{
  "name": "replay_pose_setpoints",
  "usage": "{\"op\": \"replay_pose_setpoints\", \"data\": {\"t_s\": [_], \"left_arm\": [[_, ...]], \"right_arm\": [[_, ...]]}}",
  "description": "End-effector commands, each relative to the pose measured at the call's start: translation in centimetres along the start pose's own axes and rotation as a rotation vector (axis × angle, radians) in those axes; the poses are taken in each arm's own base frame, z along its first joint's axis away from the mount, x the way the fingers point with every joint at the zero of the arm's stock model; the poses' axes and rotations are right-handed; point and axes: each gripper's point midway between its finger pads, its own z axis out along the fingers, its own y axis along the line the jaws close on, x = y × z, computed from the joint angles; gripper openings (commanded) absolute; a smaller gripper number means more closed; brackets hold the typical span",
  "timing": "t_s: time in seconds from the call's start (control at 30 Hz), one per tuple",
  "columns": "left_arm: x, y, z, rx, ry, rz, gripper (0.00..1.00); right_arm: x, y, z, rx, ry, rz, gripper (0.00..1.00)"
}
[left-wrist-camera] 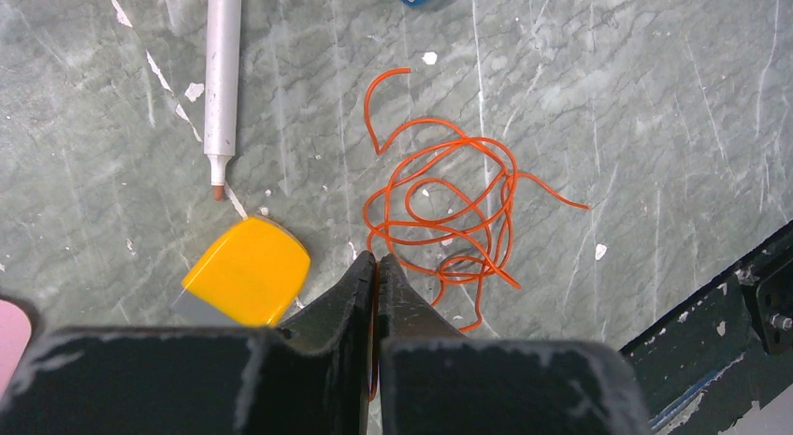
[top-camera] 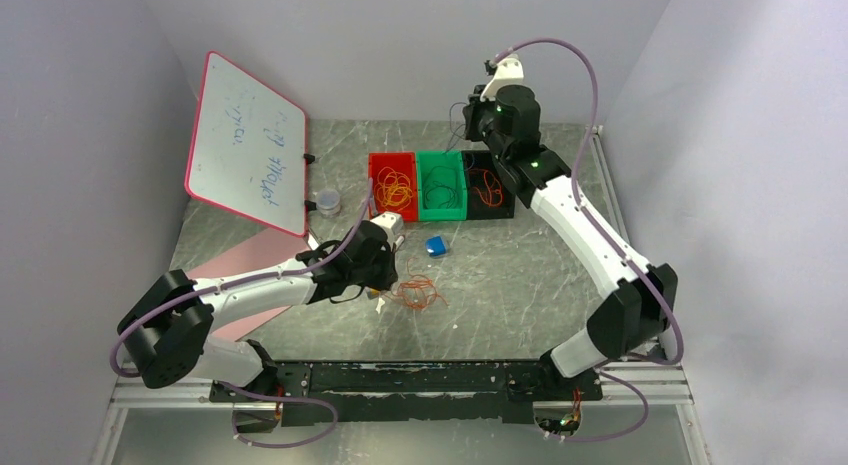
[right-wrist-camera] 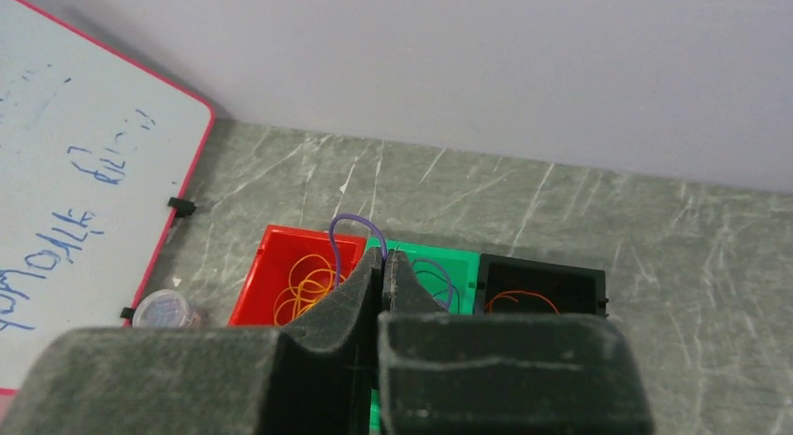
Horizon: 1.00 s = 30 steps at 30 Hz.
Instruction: Untangle the cables
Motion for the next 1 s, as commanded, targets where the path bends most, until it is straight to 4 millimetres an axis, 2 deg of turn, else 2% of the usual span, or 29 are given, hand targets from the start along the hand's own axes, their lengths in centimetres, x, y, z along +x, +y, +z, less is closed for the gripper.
{"op": "replay_pose_setpoints", "data": {"t_s": [0.0,0.2,0.3,0.5,0.73,0.97], "left_arm": [[0.0,-0.6,-0.1,0.022,0.010,0.014,0.07],[0.1,-0.5,-0.3,0.016,0.010,0.012,0.07],[0.3,-0.4,-0.2,0.015,0.015,0.011,0.07],[0.3,-0.4,0.0,0.012,0.024,0.014,0.07],[0.2,-0.3,0.1,0.003,0.027,0.018,0.07],[0.8,-0.3,0.3,0.007,0.038,0.007,0.07]], "right_arm": [[-0.1,0.4,2.2,-0.056,-0.023,0.048,0.00],[4.0,-0.3,4.2,-0.053,0.054,0.061,0.00],[6.8,-0.6,5.1,-0.058,0.113,0.061,0.00],[11.4,0.5,6.5,-0.125,0.232,0.053,0.00],[14.9,1.4,7.4,-0.181,0.331,0.053,0.00],[18.0,-0.1,7.7,-0.096,0.424,0.047,0.00]]}}
